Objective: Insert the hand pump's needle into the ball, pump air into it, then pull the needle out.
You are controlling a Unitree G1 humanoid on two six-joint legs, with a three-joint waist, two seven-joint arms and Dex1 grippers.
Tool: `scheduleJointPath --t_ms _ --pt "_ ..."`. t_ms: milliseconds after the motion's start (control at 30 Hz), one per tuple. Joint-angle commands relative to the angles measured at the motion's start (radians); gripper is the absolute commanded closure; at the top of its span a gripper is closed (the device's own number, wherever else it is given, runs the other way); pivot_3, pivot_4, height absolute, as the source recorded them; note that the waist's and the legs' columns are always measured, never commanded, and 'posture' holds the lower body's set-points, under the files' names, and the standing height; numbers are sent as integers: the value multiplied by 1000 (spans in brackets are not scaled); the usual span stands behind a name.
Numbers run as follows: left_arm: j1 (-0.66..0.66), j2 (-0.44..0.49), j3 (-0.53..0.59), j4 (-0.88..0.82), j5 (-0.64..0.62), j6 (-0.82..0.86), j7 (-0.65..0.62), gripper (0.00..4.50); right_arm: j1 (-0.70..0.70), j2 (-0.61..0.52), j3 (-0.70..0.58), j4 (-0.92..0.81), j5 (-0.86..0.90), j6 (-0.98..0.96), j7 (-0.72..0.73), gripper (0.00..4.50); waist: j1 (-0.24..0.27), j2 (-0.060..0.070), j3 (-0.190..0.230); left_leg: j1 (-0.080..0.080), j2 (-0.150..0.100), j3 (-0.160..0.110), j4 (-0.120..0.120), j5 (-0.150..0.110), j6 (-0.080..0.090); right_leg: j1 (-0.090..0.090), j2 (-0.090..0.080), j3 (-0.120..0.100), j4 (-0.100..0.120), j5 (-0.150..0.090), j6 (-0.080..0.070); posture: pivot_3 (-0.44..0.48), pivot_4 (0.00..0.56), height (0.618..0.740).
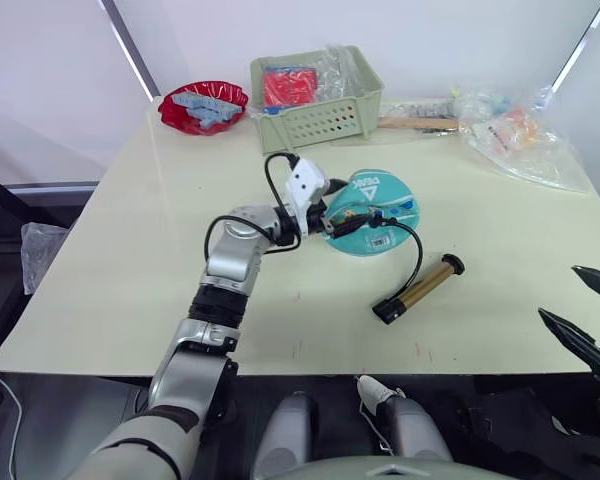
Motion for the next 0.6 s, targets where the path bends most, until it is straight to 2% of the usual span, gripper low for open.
scheduleJointPath --t_ms 33,267,600 --pt "-1 34 48 -73 -44 10 3 31 -1 3 1 -5 28 -28 3 0 0 0 1 0 0 0 3 0 0 0 0 0 3 0 0 0 150 738" --pt "63 111 99 -137 -102 8 -34 31 -3 8 30 5 25 -42 7 0 -1 -1 3 8 1 3 3 0 0 2 1 8 8 -2 3 0 150 738" --pt "336 279 214 -263 -227 24 -142 31 -8 0 55 54 5 -77 17 0 -2 0 5 11 4 6 3 0 0 2 2 12 8 -1 -1 0 150 738"
